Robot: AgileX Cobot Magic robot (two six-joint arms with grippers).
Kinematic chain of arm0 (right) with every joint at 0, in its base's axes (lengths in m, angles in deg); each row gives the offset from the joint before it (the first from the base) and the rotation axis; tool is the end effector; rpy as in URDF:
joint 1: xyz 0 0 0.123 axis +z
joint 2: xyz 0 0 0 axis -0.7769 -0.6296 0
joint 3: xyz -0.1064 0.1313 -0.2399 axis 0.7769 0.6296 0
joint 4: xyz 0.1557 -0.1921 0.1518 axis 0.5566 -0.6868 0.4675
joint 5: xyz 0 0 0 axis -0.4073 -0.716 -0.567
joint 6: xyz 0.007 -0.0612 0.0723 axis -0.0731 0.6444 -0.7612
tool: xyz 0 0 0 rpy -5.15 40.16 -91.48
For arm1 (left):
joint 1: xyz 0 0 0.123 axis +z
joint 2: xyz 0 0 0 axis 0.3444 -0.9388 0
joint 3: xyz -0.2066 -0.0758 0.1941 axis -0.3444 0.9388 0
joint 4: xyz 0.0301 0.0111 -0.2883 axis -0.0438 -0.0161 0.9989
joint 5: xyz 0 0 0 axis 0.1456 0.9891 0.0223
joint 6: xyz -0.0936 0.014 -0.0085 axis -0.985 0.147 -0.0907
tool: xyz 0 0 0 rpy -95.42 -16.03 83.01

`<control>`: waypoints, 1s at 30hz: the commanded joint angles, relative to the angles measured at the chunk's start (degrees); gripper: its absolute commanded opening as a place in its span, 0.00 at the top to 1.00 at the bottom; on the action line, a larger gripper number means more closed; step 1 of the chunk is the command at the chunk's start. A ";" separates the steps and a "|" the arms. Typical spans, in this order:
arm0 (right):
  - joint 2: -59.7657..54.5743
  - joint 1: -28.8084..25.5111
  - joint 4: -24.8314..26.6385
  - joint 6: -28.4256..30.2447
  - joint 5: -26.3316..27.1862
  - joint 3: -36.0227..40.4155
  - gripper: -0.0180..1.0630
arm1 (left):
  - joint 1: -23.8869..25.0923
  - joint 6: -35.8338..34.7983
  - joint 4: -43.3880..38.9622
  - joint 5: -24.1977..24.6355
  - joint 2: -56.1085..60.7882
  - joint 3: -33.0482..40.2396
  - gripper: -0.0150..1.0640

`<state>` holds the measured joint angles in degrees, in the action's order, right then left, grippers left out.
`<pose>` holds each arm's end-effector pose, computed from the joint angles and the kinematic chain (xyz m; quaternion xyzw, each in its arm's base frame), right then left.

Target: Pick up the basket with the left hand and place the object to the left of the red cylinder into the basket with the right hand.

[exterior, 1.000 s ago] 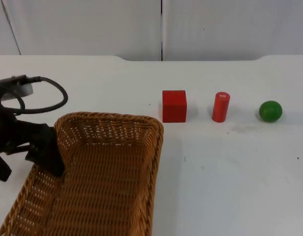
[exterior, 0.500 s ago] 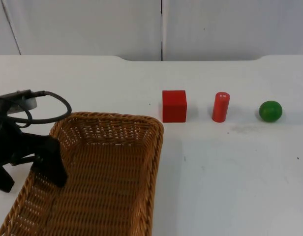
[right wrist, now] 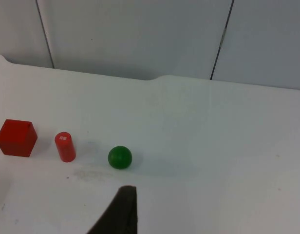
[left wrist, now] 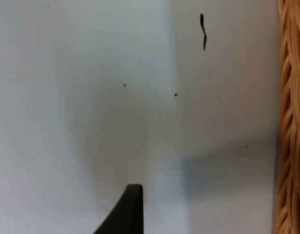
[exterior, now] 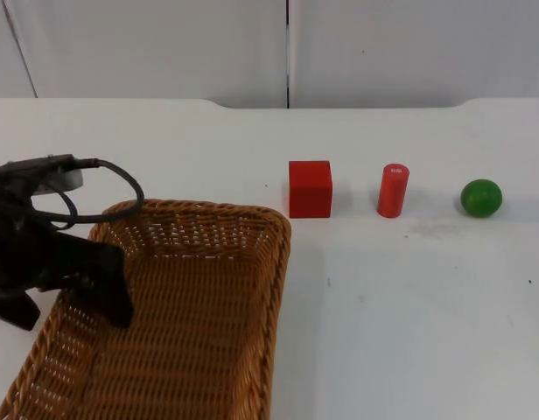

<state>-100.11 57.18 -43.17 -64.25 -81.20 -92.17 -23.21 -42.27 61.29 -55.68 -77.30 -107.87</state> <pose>0.1425 0.0115 0.4027 -0.0726 0.8552 -0.0127 0.5131 0.3227 -0.0441 0.0578 0.0698 0.9860 -0.1419 0.0533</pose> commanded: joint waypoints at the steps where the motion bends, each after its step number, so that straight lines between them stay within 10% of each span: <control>1: -0.03 -0.28 -0.40 0.40 0.30 -0.29 0.01 | -0.33 -0.27 0.40 -0.66 -0.65 0.03 0.04; 10: -0.03 -0.28 -0.63 0.40 0.30 -0.29 0.01 | -0.33 -1.92 0.52 -1.32 -2.83 0.03 0.33; 19: -0.03 -0.28 -0.63 0.40 0.45 -0.29 0.01 | -0.33 -1.92 1.16 -0.03 -2.48 0.03 0.97; 30: -0.03 -0.28 -0.63 0.40 0.97 -0.29 0.01 | -0.33 -6.08 1.21 4.27 2.08 0.03 0.99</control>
<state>-100.11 57.18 -43.43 -64.25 -81.09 -92.17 -23.58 -46.86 63.29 -53.16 -77.71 -108.08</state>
